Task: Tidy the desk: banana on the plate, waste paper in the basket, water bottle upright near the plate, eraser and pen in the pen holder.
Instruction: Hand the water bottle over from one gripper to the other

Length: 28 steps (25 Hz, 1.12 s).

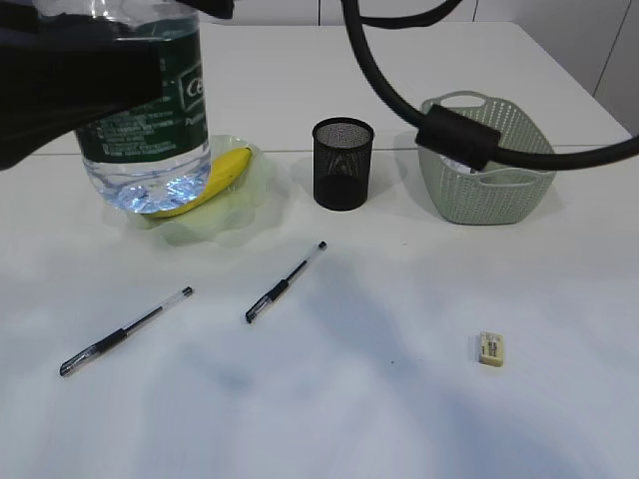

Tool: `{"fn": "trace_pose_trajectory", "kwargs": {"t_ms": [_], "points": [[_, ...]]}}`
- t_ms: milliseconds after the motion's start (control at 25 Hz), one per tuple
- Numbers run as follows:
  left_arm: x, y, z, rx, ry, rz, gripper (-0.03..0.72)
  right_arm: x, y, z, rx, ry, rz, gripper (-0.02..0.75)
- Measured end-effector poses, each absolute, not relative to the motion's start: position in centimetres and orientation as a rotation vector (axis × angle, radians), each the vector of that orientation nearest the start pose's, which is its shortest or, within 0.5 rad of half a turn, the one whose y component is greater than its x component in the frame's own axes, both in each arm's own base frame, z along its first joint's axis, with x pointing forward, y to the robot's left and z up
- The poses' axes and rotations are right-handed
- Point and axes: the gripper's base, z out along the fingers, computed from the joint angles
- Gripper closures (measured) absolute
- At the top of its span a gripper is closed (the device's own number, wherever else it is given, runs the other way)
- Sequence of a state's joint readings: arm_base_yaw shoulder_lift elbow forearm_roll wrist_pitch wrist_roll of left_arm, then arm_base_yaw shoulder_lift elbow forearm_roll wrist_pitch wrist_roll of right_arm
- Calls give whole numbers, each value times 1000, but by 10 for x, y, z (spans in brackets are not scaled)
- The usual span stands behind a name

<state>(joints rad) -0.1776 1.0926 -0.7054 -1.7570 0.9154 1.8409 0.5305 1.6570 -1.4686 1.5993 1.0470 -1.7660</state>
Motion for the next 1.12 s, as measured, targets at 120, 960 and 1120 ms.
{"fn": "trace_pose_trajectory", "kwargs": {"t_ms": [120,960,1120], "points": [[191,-106,335,803,1481,-880,309,271,250,395,-1276,1155,1133,350],[195,-105,328,837,1502,-800,328,273,242,404,-1229,1152,1113,202],[195,-105,328,845,1497,-793,328,278,235,403,-1222,1184,1088,202]]}}
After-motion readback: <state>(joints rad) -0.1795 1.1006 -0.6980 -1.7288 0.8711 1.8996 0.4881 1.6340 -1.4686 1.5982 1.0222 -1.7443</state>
